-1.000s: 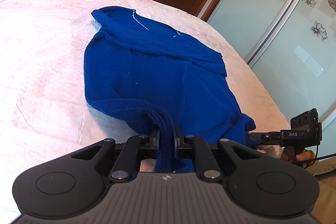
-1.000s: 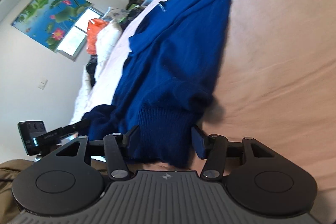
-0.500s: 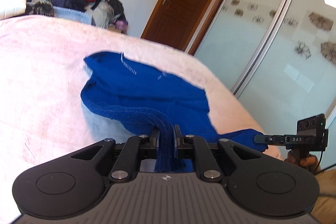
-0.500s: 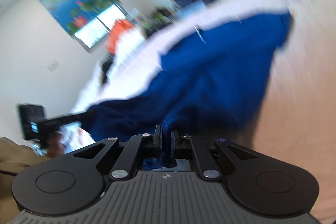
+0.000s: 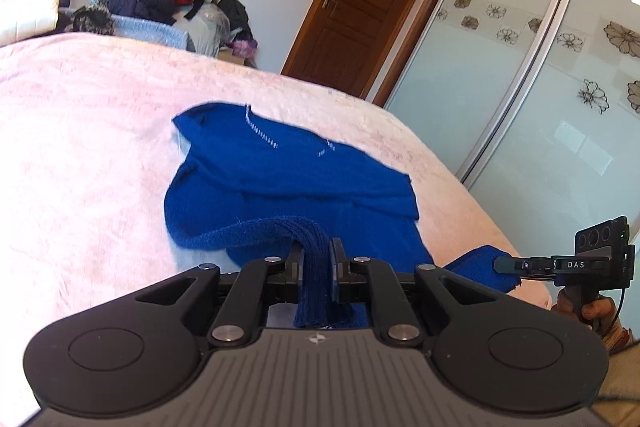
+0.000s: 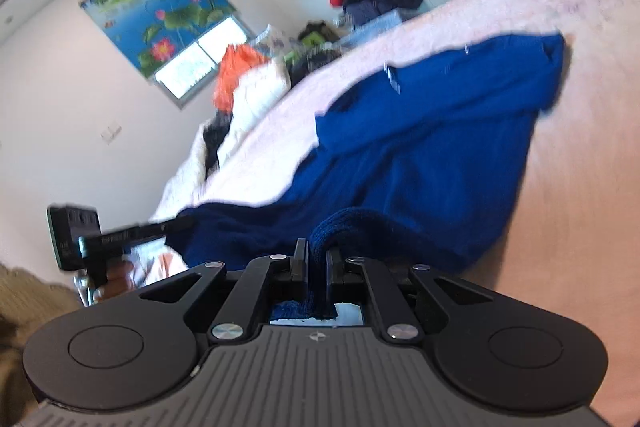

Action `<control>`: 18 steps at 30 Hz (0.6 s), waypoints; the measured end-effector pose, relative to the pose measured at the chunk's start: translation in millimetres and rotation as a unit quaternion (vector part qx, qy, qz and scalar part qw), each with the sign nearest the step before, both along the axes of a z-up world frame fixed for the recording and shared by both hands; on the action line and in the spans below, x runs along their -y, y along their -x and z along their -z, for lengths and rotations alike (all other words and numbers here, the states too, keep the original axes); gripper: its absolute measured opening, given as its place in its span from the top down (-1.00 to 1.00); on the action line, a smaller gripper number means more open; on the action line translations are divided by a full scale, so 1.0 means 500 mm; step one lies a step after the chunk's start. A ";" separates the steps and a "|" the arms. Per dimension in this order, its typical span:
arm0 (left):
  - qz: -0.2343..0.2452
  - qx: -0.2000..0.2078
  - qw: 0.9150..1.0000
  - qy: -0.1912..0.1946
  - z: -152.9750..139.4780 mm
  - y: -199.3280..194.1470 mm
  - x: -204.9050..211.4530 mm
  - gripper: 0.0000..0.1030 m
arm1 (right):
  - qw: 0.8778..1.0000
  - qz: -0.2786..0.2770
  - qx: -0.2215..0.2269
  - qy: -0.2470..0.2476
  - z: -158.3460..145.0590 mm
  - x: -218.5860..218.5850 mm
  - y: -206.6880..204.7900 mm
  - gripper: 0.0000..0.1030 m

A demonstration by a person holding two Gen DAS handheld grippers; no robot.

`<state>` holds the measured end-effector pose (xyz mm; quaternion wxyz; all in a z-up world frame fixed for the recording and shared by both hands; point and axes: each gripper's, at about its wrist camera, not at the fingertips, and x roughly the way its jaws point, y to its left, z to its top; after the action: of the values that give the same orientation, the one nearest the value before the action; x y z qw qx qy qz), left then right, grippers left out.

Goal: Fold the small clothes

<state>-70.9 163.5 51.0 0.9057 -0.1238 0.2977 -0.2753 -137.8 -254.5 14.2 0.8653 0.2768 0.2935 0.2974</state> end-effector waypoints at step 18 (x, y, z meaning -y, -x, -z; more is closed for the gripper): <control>-0.045 0.009 0.998 -0.042 -0.065 -0.281 0.091 0.78 | 0.990 0.121 0.031 -0.066 -0.001 0.082 -0.232 0.81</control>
<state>69.5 117.9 83.3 0.9242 -0.0963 0.2949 -0.2228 -22.0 -295.3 14.4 0.8835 0.3574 0.2104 0.2178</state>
